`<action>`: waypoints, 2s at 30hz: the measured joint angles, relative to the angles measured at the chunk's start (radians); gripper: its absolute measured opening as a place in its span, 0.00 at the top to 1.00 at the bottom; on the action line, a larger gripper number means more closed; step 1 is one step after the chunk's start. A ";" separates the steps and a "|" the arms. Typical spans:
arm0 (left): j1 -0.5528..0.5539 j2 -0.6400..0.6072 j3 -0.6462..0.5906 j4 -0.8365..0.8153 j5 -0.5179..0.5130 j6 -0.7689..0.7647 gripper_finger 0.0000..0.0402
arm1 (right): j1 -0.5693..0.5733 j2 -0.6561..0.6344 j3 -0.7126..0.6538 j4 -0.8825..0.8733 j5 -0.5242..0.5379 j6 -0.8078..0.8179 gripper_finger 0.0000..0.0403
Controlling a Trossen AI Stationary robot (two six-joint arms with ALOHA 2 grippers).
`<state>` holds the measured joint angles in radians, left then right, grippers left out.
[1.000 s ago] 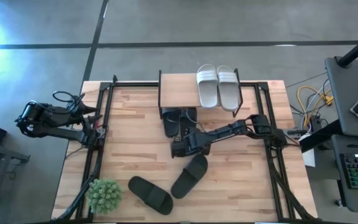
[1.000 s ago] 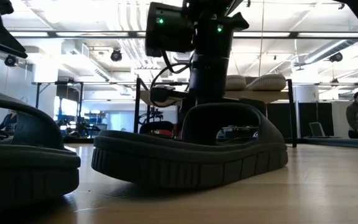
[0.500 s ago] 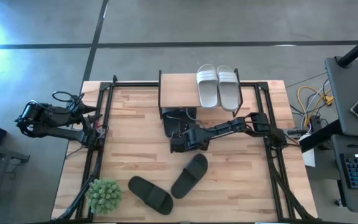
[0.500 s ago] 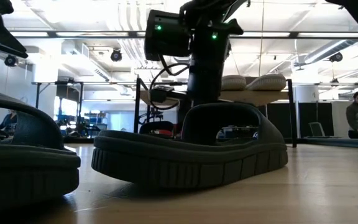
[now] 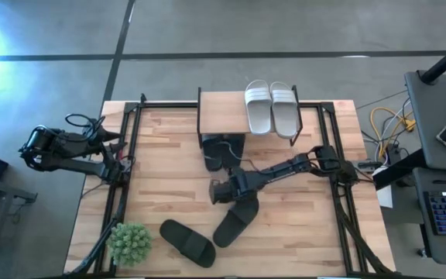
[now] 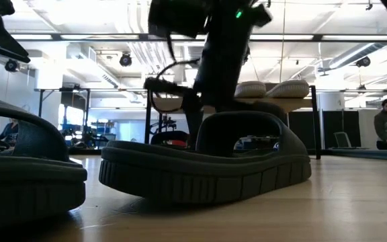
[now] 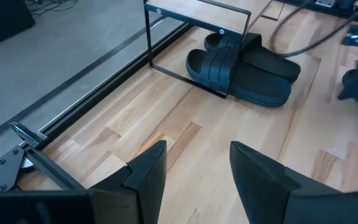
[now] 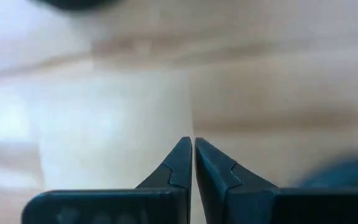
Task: Pick and place slides into the shelf
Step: Put the black slide near the shelf
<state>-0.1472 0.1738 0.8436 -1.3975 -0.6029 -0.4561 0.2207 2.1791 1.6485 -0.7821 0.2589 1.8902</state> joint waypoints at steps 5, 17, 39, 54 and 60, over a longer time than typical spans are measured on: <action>0.000 0.000 0.000 0.000 0.000 0.002 0.60 | 0.089 -0.032 0.001 -0.014 0.124 0.118 0.97; 0.000 0.000 0.000 0.000 0.000 0.056 0.60 | 0.200 -0.068 0.210 -0.002 0.237 -0.233 0.79; 0.000 0.000 -0.016 0.002 -0.003 0.077 0.60 | 0.268 0.234 0.709 -0.685 -0.005 -0.528 0.54; 0.000 0.000 -0.017 0.002 -0.003 0.075 0.60 | 0.263 0.279 0.707 -0.789 0.036 -0.567 0.54; 0.000 0.000 -0.017 0.002 -0.003 0.076 0.60 | 0.252 0.290 0.700 -0.789 0.058 -0.641 0.54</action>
<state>-0.1474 0.1738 0.8265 -1.3956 -0.6064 -0.3805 0.4728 2.4687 2.3485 -1.5711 0.3165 1.2489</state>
